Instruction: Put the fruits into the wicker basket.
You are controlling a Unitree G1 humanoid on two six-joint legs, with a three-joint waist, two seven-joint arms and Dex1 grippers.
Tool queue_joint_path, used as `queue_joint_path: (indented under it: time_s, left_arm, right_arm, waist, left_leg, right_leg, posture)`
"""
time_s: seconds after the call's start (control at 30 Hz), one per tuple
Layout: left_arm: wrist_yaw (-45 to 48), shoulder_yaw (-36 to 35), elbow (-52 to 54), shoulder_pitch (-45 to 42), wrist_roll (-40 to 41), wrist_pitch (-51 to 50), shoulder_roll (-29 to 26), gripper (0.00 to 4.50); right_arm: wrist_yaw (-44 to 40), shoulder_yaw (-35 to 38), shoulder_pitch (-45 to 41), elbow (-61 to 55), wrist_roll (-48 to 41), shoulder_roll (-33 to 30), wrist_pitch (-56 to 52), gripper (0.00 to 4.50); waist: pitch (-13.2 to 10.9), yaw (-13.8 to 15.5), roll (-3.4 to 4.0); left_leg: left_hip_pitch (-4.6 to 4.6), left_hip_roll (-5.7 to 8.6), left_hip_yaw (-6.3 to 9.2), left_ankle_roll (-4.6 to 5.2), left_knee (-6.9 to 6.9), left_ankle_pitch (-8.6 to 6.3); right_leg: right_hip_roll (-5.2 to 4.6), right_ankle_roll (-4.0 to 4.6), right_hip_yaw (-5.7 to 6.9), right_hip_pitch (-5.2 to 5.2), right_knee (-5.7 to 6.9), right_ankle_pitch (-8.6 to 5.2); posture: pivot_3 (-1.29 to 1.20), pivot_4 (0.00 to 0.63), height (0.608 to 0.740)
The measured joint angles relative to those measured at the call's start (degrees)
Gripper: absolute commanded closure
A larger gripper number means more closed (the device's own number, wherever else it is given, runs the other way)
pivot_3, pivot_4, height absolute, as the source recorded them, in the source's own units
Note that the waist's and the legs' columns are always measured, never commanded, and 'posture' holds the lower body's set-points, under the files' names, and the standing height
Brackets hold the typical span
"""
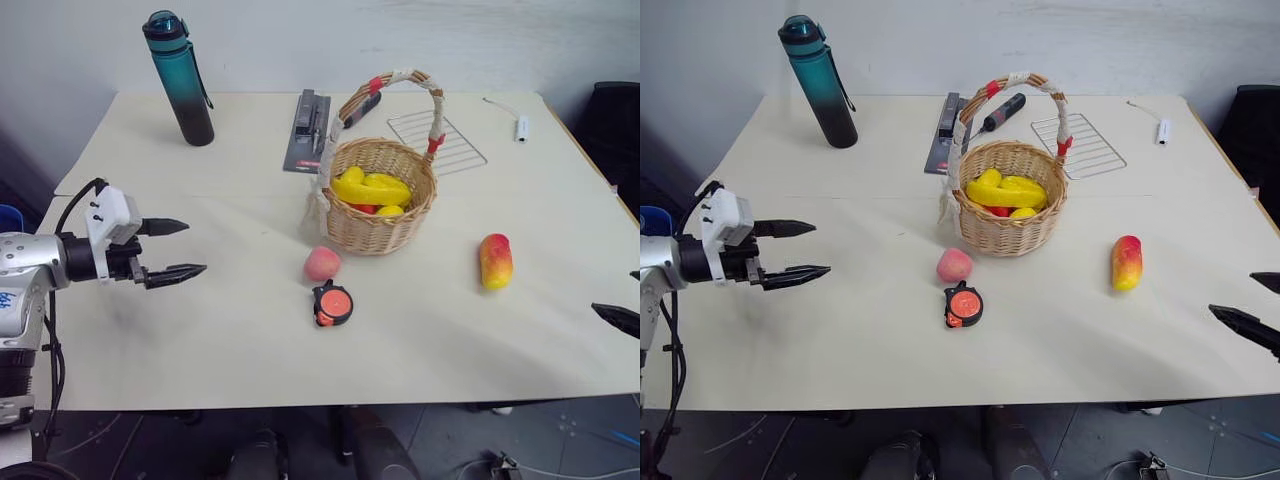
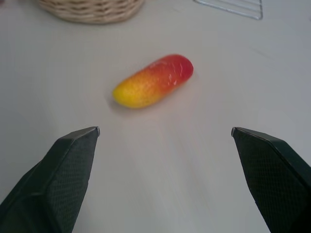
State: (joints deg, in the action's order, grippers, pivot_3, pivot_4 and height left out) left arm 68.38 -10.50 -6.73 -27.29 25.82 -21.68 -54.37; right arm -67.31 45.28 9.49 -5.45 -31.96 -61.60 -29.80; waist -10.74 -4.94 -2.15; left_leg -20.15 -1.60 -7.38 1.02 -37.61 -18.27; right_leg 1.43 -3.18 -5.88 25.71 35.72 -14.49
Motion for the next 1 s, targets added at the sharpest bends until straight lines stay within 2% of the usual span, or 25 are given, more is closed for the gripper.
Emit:
queue_joint_path:
  time_s: [0.1,0.23,0.37,0.57,0.7,0.87,1.0]
  left_arm:
    - [4.14,2.03,4.70,-5.68,4.81,-4.65,0.71,0.02]
    - [9.31,5.69,8.60,-7.81,7.34,-7.13,0.75,0.02]
    - [13.10,11.26,12.01,-9.54,6.44,-6.35,1.30,0.02]
    - [12.93,12.74,13.10,-10.77,4.55,-4.75,2.75,0.02]
    - [12.21,13.25,13.45,-10.43,3.41,-4.37,3.29,0.02]
    - [11.05,13.33,15.04,-8.71,1.93,-2.98,3.47,0.02]
    - [10.27,13.33,15.02,-8.18,1.11,-2.62,3.72,0.02]
  right_arm:
    - [-0.59,-6.90,-8.67,-6.94,-5.62,-3.60,-4.13,0.00]
    - [-0.10,-18.98,-16.69,-13.25,-7.98,-3.19,-5.61,0.00]
    - [3.74,-36.18,-27.79,-16.45,-3.50,4.75,-3.95,0.00]
    - [5.67,-53.85,-33.80,-12.39,8.42,14.90,2.60,0.00]
    - [6.00,-60.56,-37.05,-5.94,15.55,18.93,7.03,0.00]
    - [3.85,-66.21,-38.62,1.96,21.14,22.87,10.91,0.00]
    - [3.89,-67.53,-40.70,6.40,23.19,26.51,12.44,0.00]
  waist:
    - [-0.02,-0.02,-0.02]
    - [-0.02,0.09,-0.02]
    - [-0.03,0.05,-0.02]
    - [-0.03,0.27,-0.02]
    - [-0.02,0.33,-0.03]
    - [-0.02,0.11,-0.03]
    - [-0.02,0.06,-0.03]
  left_leg:
    - [0.00,0.00,0.05,-0.01,-0.15,0.00]
    - [-0.01,-0.03,0.37,-0.13,-0.16,-0.02]
    - [-0.19,-0.05,0.43,-0.17,-0.30,-0.05]
    - [-0.48,-0.05,0.46,-0.16,-0.52,-0.06]
    - [-1.08,-0.06,0.44,-0.28,-1.06,0.01]
    - [-1.04,-0.06,0.44,-0.14,-1.39,-0.08]
    - [-0.97,-0.06,0.45,-0.16,-1.46,-0.05]
  right_leg:
    - [0.01,0.00,0.02,-0.02,0.15,0.00]
    - [0.04,0.10,0.23,-0.04,0.24,-0.07]
    - [0.03,0.14,0.30,0.08,0.27,-0.10]
    - [0.03,0.15,0.34,0.33,0.41,-0.11]
    - [0.00,0.15,0.37,0.92,0.85,-0.12]
    - [0.00,0.18,0.36,0.90,1.19,-0.15]
    - [0.02,0.24,0.35,0.88,1.31,-0.18]
  posture:
    - [0.00,0.150,0.740]
    - [0.00,0.150,0.740]
    - [0.00,0.150,0.740]
    - [0.00,0.150,0.740]
    - [0.00,0.150,0.740]
    - [0.00,0.150,0.740]
    - [0.00,0.150,0.740]
